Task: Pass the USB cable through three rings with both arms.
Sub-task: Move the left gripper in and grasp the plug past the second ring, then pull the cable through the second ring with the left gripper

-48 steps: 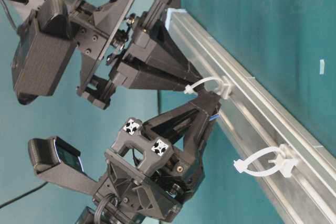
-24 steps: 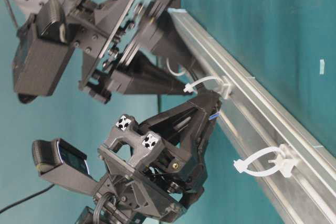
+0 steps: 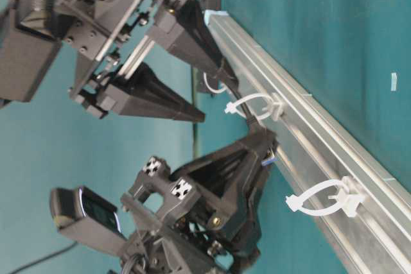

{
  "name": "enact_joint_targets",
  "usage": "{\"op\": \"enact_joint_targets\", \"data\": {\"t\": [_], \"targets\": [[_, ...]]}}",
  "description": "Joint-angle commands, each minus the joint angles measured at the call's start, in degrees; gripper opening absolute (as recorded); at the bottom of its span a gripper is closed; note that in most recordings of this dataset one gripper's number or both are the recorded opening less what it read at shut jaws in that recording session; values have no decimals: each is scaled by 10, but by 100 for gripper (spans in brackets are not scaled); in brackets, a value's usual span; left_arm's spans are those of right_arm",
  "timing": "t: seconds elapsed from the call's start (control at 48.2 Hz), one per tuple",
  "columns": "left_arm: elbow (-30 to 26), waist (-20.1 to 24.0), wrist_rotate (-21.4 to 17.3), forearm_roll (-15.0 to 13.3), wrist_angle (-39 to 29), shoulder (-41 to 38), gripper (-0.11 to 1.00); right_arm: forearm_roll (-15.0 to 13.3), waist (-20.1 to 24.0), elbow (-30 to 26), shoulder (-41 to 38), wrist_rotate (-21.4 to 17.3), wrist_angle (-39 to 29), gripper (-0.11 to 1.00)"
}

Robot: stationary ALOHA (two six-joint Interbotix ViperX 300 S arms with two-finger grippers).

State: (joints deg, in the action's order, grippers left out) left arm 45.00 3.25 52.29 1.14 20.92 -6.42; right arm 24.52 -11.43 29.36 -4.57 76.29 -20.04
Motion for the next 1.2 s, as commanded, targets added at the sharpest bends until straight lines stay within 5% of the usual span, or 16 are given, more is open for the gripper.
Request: {"op": "enact_joint_targets", "data": {"t": [0.0, 0.27, 0.851, 1.183], "targets": [[3, -7, 12, 2, 4, 48, 11, 3, 11, -4, 4, -29, 7, 77], [4, -29, 18, 2, -11, 68, 11, 3, 19, -3, 4, -89, 34, 77], [7, -48, 18, 2, -57, 95, 11, 1, 74, -10, -24, -113, 49, 76], [8, -48, 18, 2, -59, 95, 11, -46, 72, -30, -52, -112, 42, 54]]}}
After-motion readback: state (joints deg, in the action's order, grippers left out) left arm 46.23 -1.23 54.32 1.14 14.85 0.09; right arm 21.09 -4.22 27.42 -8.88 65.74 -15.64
